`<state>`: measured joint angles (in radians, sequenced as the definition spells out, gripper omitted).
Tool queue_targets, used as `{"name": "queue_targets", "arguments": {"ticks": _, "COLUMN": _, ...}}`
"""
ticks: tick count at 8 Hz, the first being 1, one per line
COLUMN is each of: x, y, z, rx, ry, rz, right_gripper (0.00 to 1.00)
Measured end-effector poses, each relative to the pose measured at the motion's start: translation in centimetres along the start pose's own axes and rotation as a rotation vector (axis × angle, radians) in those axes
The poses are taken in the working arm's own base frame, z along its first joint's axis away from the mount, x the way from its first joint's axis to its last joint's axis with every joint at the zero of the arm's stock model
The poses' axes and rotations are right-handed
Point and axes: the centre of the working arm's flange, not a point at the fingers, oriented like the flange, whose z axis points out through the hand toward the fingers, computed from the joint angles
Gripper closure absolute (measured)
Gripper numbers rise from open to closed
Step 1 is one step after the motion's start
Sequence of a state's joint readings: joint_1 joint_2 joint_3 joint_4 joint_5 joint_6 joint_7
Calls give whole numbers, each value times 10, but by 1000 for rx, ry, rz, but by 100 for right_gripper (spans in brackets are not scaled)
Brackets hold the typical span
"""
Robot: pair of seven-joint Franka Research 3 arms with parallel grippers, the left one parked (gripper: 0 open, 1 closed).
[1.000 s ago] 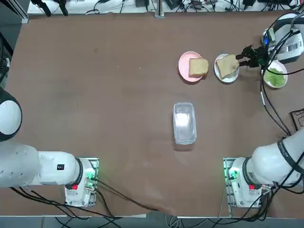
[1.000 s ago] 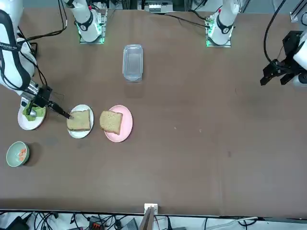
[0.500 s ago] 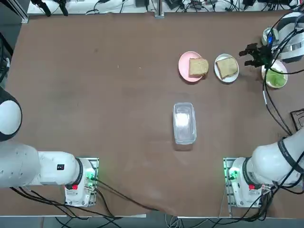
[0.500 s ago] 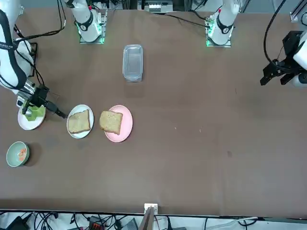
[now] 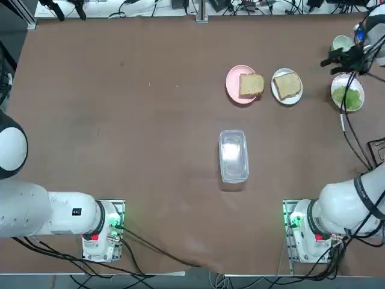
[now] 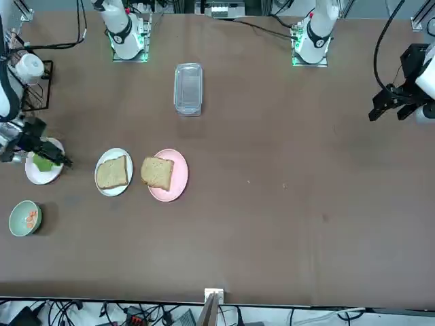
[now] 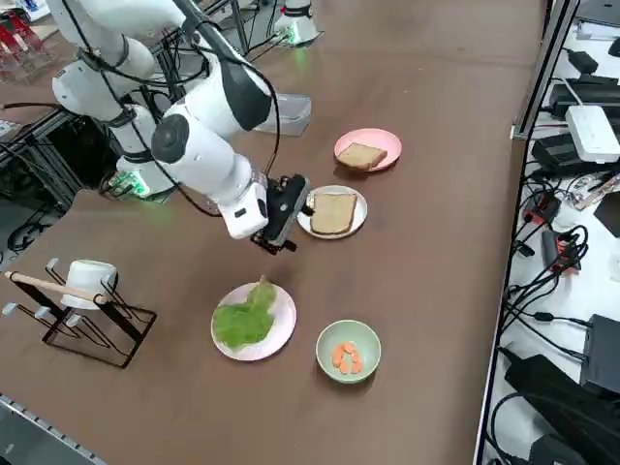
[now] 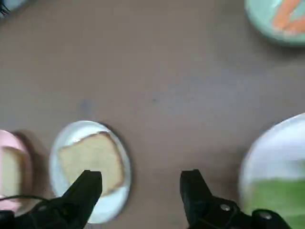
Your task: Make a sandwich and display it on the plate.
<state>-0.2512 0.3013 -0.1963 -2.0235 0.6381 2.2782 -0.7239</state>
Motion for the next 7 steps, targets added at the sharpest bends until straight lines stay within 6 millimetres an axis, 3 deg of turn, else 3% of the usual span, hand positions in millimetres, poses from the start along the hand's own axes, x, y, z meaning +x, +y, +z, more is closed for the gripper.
{"name": "queue_targets", "arguments": {"ticks": 3, "x": 50, "y": 9, "z": -23, "rx": -199, "ry": -58, "rz": -252, "right_gripper": 0}}
{"name": "queue_targets", "arguments": {"ticks": 4, "x": 68, "y": 13, "z": -18, "rx": -241, "ry": -76, "rz": -325, "right_gripper": 0}}
{"name": "queue_targets", "arguments": {"ticks": 7, "x": 105, "y": 33, "z": 21, "rx": -310, "ry": -159, "rz": -569, "right_gripper": 0}}
